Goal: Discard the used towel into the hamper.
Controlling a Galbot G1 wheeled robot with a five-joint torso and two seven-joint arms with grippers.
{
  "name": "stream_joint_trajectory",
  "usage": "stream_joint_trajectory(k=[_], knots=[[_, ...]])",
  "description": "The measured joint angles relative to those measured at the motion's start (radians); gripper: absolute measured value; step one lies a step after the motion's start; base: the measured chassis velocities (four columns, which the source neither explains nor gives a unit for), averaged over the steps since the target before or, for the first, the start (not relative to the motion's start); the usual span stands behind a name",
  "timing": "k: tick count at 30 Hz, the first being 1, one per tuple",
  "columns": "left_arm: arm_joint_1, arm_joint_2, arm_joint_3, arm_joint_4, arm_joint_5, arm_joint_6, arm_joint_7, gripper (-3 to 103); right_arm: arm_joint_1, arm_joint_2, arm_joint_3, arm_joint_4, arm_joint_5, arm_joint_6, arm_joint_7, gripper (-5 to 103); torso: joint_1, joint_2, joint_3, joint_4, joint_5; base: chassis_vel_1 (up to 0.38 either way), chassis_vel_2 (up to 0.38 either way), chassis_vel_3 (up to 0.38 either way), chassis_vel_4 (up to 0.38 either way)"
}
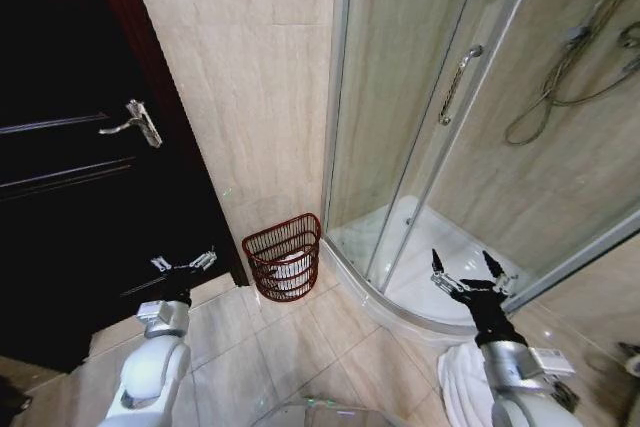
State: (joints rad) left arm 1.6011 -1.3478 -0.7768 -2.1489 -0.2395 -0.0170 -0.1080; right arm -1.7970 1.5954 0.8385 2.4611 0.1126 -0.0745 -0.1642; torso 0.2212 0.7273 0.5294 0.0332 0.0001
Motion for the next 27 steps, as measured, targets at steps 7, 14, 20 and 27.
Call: stream_joint_trajectory(k=[7, 14, 20, 27], knots=[[0.0, 0.012, 0.009, -0.009, -0.003, 0.015, 0.003, 100, 0.011, 0.009, -0.008, -0.002, 0.017, -0.004, 0.01, 100, 0.0, 0.0, 0.0, 0.0001, -0.0001, 0.0, 0.0, 0.0, 0.0], [-0.011, 0.015, 0.018, -0.015, -0.003, 0.033, 0.01, 100, 0.017, 0.007, -0.005, -0.001, 0.028, -0.008, 0.008, 100, 0.0, 0.0, 0.0, 0.0001, -0.0001, 0.0, 0.0, 0.0, 0.0], [-0.015, 0.019, 0.03, -0.02, -0.002, 0.04, 0.015, 100, 0.017, 0.006, -0.001, 0.0, 0.036, -0.01, 0.009, 100, 0.0, 0.0, 0.0, 0.0002, -0.0001, 0.0, 0.0, 0.0, 0.0], [-0.018, 0.02, 0.039, -0.018, -0.003, 0.038, 0.019, 100, 0.016, 0.007, 0.001, 0.001, 0.036, -0.008, 0.01, 100, 0.0, 0.0, 0.0, 0.0001, -0.0001, 0.0, 0.0, 0.0, 0.0]])
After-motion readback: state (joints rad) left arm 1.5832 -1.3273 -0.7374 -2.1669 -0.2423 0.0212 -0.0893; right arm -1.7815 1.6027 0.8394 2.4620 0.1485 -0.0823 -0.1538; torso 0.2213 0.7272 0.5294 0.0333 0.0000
